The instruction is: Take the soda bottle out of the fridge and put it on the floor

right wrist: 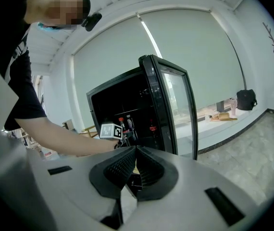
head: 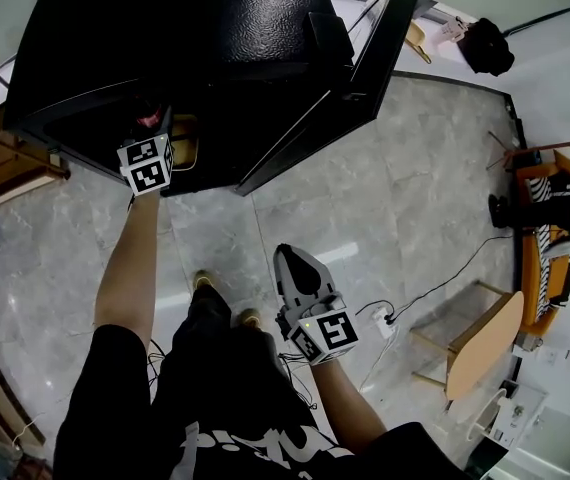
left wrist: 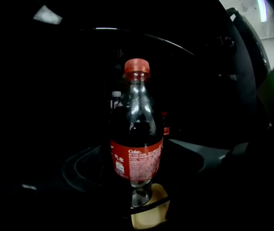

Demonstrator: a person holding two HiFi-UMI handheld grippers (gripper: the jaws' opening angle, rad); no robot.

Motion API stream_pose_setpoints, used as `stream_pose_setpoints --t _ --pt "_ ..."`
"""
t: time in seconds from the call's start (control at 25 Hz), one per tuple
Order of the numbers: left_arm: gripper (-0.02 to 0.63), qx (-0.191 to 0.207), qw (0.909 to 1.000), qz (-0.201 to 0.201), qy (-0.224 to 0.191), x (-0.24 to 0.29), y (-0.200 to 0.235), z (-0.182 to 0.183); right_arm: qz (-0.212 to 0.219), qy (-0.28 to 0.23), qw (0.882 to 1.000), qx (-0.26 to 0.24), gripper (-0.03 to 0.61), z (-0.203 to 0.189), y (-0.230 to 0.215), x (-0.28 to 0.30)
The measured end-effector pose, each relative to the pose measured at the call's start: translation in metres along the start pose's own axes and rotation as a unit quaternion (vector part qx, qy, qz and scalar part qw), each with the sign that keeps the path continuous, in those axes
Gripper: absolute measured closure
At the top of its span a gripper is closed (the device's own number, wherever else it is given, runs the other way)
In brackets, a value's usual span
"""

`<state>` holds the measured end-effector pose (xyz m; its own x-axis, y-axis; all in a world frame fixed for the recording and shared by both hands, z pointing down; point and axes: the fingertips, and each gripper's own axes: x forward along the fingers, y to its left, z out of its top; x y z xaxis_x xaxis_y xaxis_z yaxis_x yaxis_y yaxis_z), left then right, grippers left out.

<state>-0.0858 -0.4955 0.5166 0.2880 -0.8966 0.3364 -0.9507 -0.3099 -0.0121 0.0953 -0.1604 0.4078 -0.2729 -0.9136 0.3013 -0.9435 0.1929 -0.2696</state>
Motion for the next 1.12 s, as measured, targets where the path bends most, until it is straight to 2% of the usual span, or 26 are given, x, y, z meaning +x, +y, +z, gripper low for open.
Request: stream_pose_setpoints --t 0.24,0.28,0.36,0.56,1.12 --pt "0.24 0.01 0.9998 -0.018 0.0 0.009 -0.005 0.003 -0.007 0.004 1.0 0.002 0.554 -0.001 -0.005 0.004" --pt "0.245 0.008 0.9998 -0.018 0.0 0.009 -0.004 0.004 -0.008 0.002 1.0 0.002 0.554 0.0 -0.006 0.004" --pt "0.296 0.003 0.9999 -0.013 -0.001 0.009 -0.001 0.005 -0.009 0.001 1.0 0.001 0.554 0.0 -0.006 0.003" --pt "0.299 0.01 0.9999 -0.005 0.001 -0.001 -0.003 0.002 -0.014 0.005 1.0 0.005 0.554 -0.005 -0.009 -0.005" --pt "0.301 0.023 0.9986 -0.044 0.019 -0.099 -0.044 -0.022 -0.013 0.004 1.0 0.015 0.554 -0.02 -0.007 -0.066"
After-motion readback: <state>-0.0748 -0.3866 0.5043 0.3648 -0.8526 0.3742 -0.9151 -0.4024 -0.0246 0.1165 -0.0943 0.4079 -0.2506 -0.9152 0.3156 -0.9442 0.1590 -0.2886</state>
